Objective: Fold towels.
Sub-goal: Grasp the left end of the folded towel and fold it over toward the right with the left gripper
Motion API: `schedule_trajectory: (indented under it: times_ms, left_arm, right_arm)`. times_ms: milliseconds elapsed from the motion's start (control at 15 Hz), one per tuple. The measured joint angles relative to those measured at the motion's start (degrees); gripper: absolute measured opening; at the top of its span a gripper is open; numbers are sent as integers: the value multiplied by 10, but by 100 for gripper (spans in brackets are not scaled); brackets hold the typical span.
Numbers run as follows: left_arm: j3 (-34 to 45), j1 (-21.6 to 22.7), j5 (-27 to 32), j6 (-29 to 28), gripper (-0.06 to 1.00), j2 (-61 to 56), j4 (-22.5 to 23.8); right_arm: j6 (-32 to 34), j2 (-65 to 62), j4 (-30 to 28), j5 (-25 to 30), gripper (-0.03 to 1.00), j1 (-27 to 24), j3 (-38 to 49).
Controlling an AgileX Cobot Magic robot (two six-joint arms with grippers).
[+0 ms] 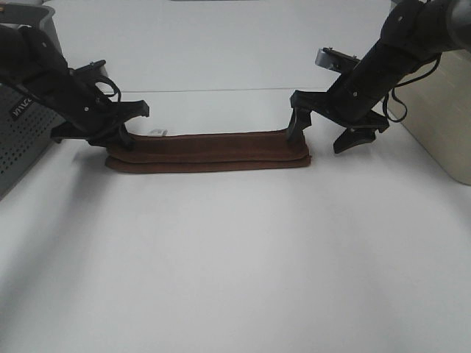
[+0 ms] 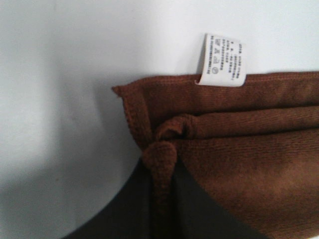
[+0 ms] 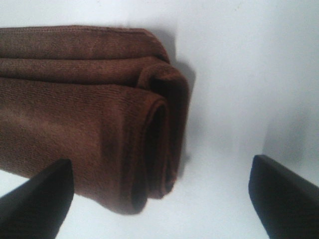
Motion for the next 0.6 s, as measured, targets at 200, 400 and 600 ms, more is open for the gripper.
schedule_trajectory:
  times_ms: [200, 400, 600]
  left_arm:
    - [-21, 14, 62, -42, 6, -46, 64]
    - [-107, -17, 152, -77, 6, -65, 84]
    - [-174, -77, 166, -99, 6, -61, 63]
  right_arm:
    - [-1, -30, -2, 13, 89, 0, -1]
    - [-1, -70, -2, 34, 89, 0, -1]
    - [1, -108, -3, 55, 89, 0, -1]
